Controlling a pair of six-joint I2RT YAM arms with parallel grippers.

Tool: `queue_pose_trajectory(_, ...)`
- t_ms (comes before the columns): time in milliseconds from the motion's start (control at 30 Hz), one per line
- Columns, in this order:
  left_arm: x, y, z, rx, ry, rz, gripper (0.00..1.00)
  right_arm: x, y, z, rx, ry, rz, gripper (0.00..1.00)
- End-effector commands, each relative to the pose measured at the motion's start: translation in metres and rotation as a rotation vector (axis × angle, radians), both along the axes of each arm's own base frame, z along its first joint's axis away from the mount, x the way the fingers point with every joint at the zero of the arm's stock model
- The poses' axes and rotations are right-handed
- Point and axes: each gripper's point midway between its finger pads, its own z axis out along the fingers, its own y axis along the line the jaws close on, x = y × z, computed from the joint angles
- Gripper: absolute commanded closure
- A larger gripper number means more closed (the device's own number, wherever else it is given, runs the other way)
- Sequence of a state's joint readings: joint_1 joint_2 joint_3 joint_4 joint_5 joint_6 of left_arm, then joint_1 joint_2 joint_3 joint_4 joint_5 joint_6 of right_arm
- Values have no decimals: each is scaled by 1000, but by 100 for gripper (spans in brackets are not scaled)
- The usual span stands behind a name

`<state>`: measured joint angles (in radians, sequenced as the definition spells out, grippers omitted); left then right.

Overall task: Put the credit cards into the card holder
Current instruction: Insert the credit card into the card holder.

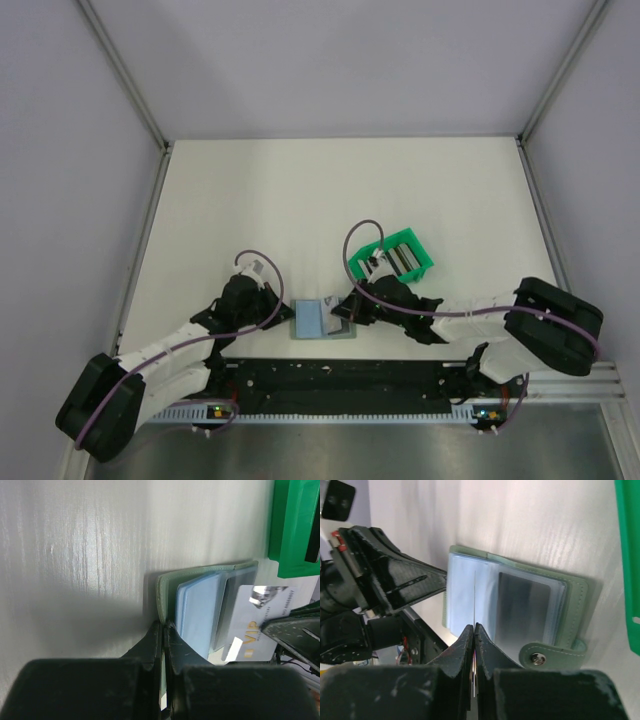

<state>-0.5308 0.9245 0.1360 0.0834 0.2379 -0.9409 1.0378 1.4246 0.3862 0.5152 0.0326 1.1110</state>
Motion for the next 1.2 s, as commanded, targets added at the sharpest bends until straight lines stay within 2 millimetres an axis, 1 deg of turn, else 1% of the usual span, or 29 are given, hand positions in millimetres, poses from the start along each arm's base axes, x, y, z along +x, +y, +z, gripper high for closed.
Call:
queue_pose_trajectory(0,-3,4,-8,16,4,6,100,9,-2,26,57,-65,-34,100)
queue_pose_trajectory(100,-3,5,-8,17,3,7,100,9,-5,25,56,-62,-47,100)
queue_pose_trajectory(167,-3,5,-8,14,2,10,100,8,-5,20,53,-52,-48,100)
queue_pose_trajectory(200,-3,5,-9,13,3,10,100,8,-3,19,58,-47,-43,100)
queue_pose_trajectory(267,-3,4,-8,9,5,11,100,7,-1,11,50,-31,-38,100)
queue_pose_trajectory(467,-3,4,-8,8,4,13,100,5,10,5,90,-10,-12,100)
queue_pose_trajectory(600,-3,4,-8,7,3,14,100,3,14,-1,100,9,-3,100)
queue_pose_trajectory(900,-4,4,-9,8,6,12,100,4,9,-15,37,35,-19,100)
queue_pose_trajectory(1167,-3,4,-8,7,4,12,100,5,-5,-23,-23,48,-66,100)
